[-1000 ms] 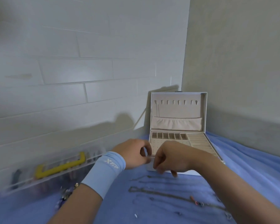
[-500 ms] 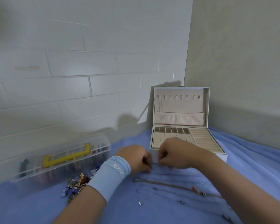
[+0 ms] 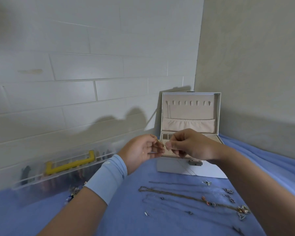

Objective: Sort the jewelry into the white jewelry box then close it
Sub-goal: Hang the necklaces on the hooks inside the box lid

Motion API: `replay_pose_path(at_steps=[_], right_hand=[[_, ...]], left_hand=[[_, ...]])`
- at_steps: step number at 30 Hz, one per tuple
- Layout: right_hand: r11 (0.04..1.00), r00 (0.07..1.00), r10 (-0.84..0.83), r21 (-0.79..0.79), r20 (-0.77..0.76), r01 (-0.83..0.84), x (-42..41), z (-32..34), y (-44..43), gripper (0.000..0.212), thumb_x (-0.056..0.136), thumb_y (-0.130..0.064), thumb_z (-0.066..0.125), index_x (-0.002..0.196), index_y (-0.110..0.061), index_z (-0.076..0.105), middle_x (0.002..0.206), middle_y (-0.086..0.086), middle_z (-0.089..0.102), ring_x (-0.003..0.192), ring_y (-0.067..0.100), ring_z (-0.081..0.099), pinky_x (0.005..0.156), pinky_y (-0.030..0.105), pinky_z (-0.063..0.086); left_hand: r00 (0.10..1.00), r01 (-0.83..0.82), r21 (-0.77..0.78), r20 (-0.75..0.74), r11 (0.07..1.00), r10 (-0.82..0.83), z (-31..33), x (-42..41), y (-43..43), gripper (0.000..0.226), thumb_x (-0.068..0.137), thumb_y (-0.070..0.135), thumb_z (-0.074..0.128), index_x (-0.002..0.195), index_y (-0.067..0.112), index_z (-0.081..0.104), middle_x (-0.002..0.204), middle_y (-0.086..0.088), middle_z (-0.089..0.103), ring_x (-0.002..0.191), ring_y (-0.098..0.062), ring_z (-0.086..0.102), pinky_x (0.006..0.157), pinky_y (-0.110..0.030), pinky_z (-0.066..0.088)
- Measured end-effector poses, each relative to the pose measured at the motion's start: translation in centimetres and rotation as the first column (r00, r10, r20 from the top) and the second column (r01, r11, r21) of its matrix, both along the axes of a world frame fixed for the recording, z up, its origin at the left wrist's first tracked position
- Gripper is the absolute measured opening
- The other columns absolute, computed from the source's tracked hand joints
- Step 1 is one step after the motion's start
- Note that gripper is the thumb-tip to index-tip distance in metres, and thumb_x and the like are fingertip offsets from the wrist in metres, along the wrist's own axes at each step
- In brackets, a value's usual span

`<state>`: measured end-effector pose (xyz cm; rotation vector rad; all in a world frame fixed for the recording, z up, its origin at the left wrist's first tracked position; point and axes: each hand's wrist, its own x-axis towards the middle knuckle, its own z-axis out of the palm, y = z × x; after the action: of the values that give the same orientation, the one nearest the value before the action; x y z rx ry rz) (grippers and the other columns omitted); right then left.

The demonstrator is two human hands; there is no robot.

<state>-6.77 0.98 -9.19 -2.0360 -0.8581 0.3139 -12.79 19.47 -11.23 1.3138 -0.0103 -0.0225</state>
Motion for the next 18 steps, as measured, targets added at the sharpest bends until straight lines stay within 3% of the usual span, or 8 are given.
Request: replay_pose_path(at_steps=[4, 7, 10, 15, 18], right_hand=[[0.990, 0.997, 0.022, 0.139, -0.068, -0.013, -0.4, 0.4, 0.1, 0.032, 0.103, -0.022, 0.056, 0.074, -0.008, 0.056, 0.068, 0.005, 0.053, 0.059, 0.017, 0.048, 0.062, 0.026, 0.042], [0.986, 0.995, 0.069, 0.156, -0.070, -0.057, -0.6, 0.5, 0.2, 0.034, 0.103, -0.029, 0.054, 0.077, -0.007, 0.058, 0.073, 0.009, 0.055, 0.059, 0.016, 0.051, 0.061, 0.021, 0.046], [0.987, 0.995, 0.074, 0.151, -0.071, -0.062, -0.6, 0.3, 0.3, 0.034, 0.102, -0.028, 0.057, 0.074, -0.010, 0.061, 0.069, 0.003, 0.061, 0.062, 0.016, 0.054, 0.065, 0.024, 0.047], [0.966, 0.998, 0.040, 0.258, -0.057, -0.024, -0.5, 0.3, 0.6, 0.032, 0.100, -0.027, 0.058, 0.077, -0.006, 0.061, 0.068, 0.007, 0.059, 0.059, 0.017, 0.052, 0.064, 0.027, 0.046], [0.935, 0.990, 0.062, 0.355, -0.126, -0.013, -0.6, 0.6, 0.7, 0.032, 0.104, -0.027, 0.050, 0.080, -0.006, 0.055, 0.063, 0.006, 0.054, 0.056, 0.020, 0.051, 0.063, 0.030, 0.048]], left_hand=[[0.999, 0.045, -0.196, 0.013, 0.979, -0.043, 0.4, -0.4, 0.1, 0.025, 0.096, 0.009, 0.036, 0.074, 0.010, 0.046, 0.071, -0.012, 0.063, 0.064, -0.028, 0.063, 0.070, -0.039, 0.060], [0.998, 0.051, -0.237, 0.041, 0.970, -0.042, 0.7, -0.5, 0.2, 0.019, 0.093, 0.011, 0.040, 0.075, 0.011, 0.046, 0.066, -0.008, 0.057, 0.056, -0.022, 0.054, 0.065, -0.036, 0.056], [0.999, 0.037, -0.245, 0.045, 0.969, -0.027, 0.9, -0.5, 0.3, 0.013, 0.087, 0.013, 0.046, 0.074, 0.012, 0.046, 0.065, -0.005, 0.048, 0.054, -0.018, 0.044, 0.059, -0.031, 0.053], [0.998, 0.049, -0.240, 0.045, 0.969, -0.039, 1.0, -0.3, 0.6, 0.027, 0.099, 0.011, 0.039, 0.074, 0.009, 0.049, 0.087, -0.018, 0.067, 0.082, -0.033, 0.069, 0.076, -0.042, 0.059], [0.998, 0.069, -0.184, 0.016, 0.980, -0.068, 1.5, -0.7, 0.7, 0.024, 0.101, 0.013, 0.039, 0.079, 0.011, 0.048, 0.077, -0.014, 0.065, 0.065, -0.029, 0.064, 0.062, -0.034, 0.056]])
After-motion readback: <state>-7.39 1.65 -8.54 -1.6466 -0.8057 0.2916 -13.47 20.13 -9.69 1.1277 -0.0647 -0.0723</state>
